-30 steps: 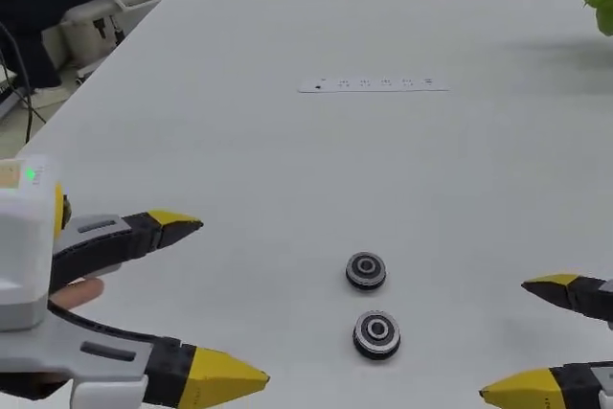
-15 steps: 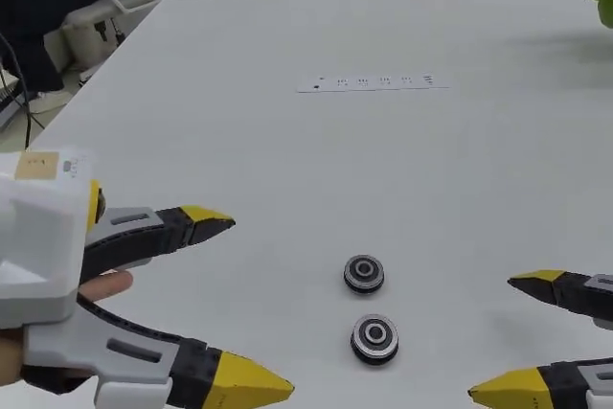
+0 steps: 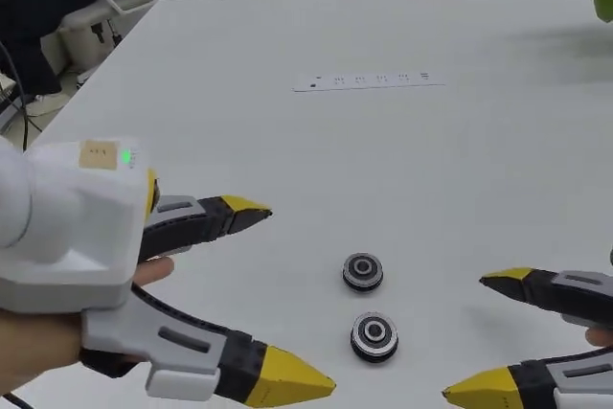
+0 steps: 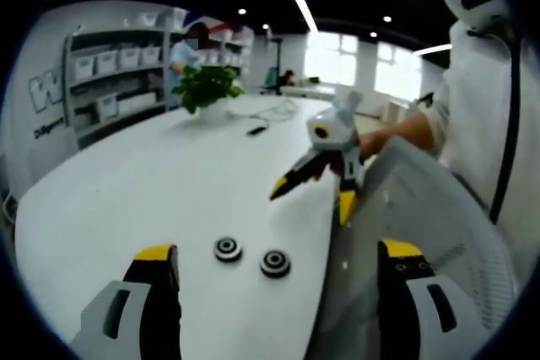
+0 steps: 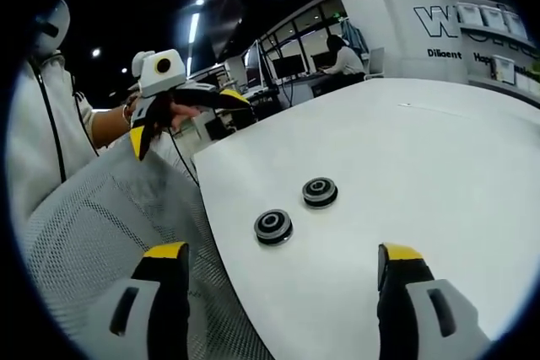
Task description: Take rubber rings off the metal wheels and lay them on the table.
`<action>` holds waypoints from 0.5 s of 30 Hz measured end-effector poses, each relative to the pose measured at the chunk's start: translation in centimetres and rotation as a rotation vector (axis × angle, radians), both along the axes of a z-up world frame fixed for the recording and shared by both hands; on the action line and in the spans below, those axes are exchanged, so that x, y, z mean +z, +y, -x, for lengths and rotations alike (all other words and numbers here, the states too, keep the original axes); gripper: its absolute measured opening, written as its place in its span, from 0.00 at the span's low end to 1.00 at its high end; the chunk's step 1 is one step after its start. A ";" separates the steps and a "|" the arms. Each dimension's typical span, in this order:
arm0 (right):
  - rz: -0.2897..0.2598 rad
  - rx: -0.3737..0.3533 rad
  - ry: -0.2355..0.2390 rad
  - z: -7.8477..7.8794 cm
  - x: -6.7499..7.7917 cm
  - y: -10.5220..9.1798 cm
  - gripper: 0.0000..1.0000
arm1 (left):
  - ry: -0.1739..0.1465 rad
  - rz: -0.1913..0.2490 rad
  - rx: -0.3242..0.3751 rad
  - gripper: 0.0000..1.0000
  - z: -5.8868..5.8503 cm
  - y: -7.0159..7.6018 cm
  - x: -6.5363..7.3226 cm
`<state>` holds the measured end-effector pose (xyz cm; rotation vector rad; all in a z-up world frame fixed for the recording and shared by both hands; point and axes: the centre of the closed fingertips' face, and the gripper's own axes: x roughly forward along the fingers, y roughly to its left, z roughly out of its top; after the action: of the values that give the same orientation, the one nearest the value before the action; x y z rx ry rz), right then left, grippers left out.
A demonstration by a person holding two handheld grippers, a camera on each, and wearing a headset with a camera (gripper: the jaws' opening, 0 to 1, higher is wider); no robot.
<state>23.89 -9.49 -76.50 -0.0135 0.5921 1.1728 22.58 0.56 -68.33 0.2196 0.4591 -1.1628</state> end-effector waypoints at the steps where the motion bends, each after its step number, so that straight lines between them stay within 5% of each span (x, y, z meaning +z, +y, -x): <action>1: 0.001 0.001 -0.001 -0.1 0.0 0.0 0.89 | -0.002 0.000 -0.004 0.99 0.0 -0.1 0.0; 15: 0.000 0.017 -0.010 -0.6 -0.2 0.7 0.84 | -0.002 -0.027 -0.064 1.00 -0.5 -2.1 -1.5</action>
<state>24.54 -8.75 -76.69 -0.0248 0.5845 1.1886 23.10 -1.51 -69.81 0.2606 0.4695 -1.2195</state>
